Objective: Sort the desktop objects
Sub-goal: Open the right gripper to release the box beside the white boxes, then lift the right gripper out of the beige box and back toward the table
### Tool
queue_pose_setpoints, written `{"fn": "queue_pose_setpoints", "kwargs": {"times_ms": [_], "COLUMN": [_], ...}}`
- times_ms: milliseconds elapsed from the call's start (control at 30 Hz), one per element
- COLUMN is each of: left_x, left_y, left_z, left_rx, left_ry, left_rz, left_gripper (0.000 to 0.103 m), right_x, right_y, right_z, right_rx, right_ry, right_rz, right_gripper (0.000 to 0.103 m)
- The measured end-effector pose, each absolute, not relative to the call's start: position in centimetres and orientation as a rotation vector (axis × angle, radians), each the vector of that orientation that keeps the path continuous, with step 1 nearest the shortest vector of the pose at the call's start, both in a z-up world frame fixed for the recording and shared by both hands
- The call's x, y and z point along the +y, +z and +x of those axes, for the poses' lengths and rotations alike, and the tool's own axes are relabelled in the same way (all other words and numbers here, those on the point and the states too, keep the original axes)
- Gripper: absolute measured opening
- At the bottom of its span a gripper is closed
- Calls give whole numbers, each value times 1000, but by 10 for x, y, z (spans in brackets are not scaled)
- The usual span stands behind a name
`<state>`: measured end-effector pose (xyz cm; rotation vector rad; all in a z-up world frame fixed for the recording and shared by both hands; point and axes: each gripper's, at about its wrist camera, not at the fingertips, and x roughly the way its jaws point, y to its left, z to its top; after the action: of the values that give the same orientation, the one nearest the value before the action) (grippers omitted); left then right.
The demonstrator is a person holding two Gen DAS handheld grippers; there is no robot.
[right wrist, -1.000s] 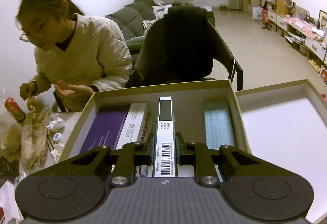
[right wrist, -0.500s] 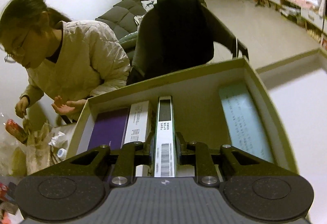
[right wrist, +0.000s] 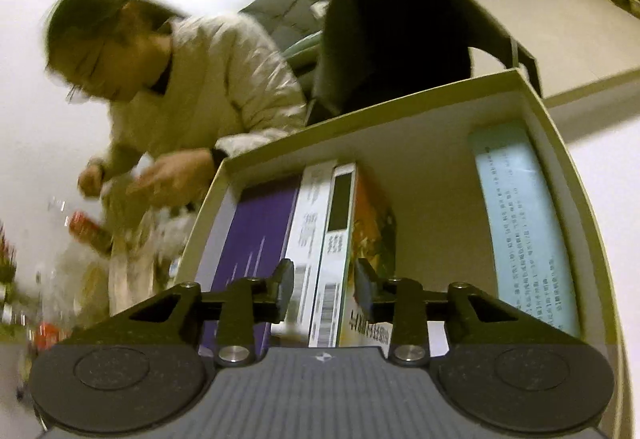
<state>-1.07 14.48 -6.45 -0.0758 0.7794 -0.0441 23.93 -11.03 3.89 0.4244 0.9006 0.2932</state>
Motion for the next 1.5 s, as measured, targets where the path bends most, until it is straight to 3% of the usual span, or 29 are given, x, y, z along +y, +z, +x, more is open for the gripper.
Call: {"fn": "queue_pose_setpoints", "kwargs": {"times_ms": [733, 867, 1000, 1500], "left_x": [145, 144, 146, 148], "left_y": [-64, -65, -64, -65], "left_z": [-10, -10, -10, -11], "left_rx": [781, 783, 783, 784], "left_ry": [-36, -37, -34, -26], "left_rz": [-76, -76, -79, -86], "left_gripper": [102, 102, 102, 102], "right_x": [-73, -62, -55, -39], "right_y": [45, 40, 36, 24], "right_z": [196, 190, 189, 197], "right_rx": [970, 969, 948, 843], "right_ry": [569, 581, 563, 516], "right_rz": [-198, -312, -421, -629], "right_gripper": [43, 41, 30, 29]}}
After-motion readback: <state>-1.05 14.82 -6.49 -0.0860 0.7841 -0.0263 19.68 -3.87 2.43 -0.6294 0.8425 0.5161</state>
